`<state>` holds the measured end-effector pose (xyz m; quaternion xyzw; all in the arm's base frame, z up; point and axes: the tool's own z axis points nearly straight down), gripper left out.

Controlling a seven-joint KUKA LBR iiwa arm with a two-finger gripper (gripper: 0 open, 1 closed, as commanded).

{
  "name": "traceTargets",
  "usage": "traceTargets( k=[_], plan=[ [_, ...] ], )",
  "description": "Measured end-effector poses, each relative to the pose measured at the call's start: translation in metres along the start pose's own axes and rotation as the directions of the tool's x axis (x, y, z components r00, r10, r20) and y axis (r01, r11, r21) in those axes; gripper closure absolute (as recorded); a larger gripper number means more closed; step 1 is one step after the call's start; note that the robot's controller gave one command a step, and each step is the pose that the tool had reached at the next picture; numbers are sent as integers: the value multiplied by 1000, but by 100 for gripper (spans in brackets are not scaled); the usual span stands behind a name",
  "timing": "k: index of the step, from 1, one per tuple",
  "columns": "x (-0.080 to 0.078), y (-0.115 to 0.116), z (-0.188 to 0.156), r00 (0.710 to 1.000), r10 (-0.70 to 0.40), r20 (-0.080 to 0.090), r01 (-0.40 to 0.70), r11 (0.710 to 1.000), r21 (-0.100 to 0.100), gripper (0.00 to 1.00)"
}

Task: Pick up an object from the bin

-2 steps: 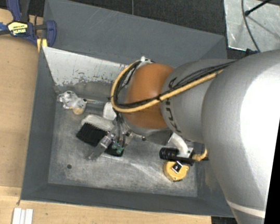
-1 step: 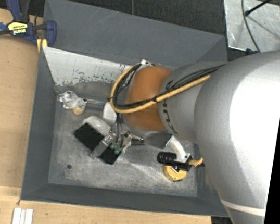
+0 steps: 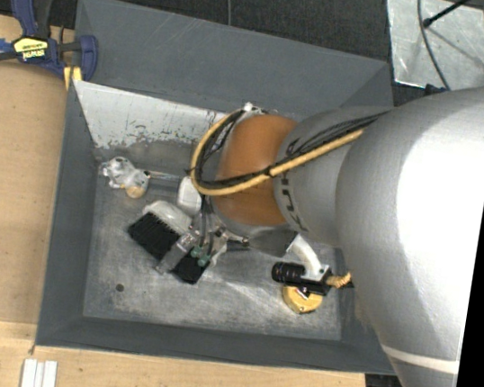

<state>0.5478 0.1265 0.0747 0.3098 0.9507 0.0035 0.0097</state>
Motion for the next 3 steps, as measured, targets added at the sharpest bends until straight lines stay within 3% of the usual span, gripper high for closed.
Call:
traceTargets(
  k=[2,3],
  plan=[
    [3,-2,-17,1000,0,-17,0,1000,15,100],
    [2,-2,-33,1000,-2,-18,2,1000,15,100]
  ],
)
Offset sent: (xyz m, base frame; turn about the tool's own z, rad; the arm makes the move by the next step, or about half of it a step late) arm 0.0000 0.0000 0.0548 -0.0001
